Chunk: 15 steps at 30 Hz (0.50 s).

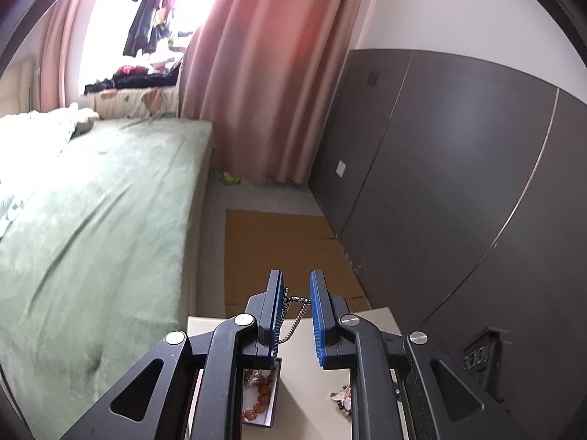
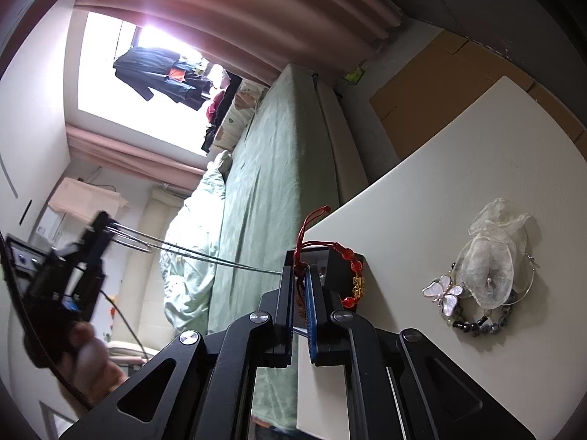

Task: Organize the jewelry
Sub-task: 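Carry the chain into the black box and open the left gripper while the right lifts the red bracelet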

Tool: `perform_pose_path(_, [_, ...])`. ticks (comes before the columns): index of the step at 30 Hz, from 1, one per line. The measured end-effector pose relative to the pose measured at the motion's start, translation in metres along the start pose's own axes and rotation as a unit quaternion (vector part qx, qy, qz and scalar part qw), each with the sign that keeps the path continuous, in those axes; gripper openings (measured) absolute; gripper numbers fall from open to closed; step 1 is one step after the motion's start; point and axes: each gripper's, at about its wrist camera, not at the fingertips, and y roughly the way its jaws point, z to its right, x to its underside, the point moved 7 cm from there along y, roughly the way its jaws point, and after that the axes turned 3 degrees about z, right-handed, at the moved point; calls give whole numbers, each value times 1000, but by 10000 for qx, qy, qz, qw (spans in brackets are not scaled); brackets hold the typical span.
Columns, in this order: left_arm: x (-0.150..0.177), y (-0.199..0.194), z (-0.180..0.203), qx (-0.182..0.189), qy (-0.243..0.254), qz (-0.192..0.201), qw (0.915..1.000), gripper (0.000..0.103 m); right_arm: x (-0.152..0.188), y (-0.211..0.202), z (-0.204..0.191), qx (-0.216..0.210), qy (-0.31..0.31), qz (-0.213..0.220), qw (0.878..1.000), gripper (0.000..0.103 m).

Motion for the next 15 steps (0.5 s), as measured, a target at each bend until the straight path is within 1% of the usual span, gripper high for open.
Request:
perform_pose_path(10, [59,52,-30,30,-483,-543,9974,15,4,8,1,70,6,-29,10000,8])
perform_pose_path(15, [93,74,-49,222,-886,-828,9924,16,6,16,-2,114,-12,-77,9999,8])
